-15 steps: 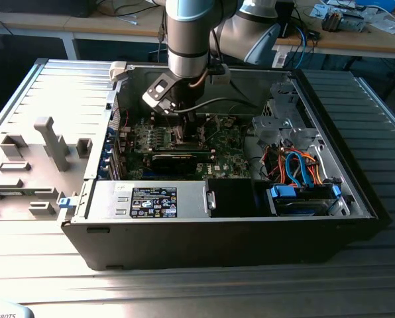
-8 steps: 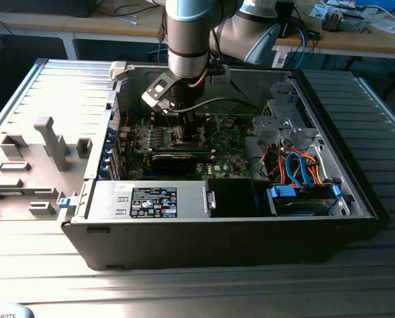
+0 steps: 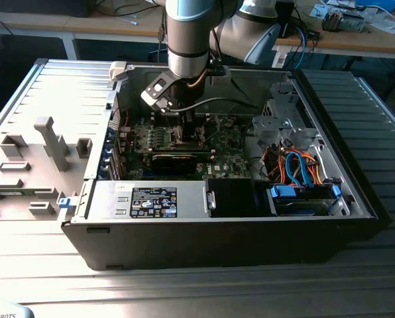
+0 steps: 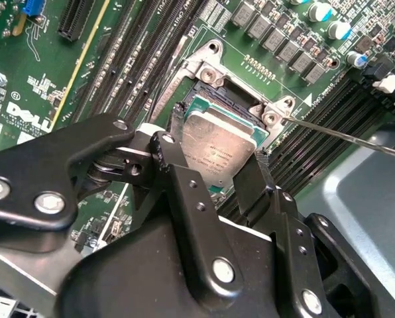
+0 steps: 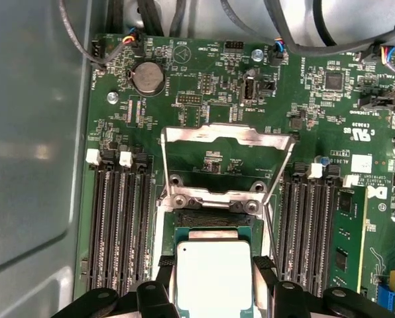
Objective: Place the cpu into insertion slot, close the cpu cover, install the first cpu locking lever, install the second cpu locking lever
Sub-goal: 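Place the cpu into insertion slot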
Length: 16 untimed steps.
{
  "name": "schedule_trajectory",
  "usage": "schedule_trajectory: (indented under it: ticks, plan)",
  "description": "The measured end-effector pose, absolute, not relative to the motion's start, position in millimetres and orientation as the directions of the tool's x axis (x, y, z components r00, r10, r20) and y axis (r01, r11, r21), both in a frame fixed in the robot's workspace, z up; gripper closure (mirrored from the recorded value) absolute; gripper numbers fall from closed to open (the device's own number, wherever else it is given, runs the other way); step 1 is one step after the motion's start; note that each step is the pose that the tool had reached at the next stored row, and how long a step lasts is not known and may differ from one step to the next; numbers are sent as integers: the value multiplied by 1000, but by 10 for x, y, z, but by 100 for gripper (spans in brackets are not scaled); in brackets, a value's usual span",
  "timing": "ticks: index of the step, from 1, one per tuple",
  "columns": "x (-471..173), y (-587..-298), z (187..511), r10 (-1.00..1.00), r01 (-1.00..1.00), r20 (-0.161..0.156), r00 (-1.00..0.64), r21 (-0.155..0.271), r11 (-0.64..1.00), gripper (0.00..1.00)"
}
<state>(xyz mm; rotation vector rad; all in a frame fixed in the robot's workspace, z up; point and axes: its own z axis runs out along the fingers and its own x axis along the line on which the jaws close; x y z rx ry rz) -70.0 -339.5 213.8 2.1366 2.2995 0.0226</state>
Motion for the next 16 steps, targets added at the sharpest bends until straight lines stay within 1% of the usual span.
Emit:
schedule_trajectory:
  ticks: [16]
  plan:
    - [-700,-3395,2135,1000,1000,-3,2,12,-2,45]
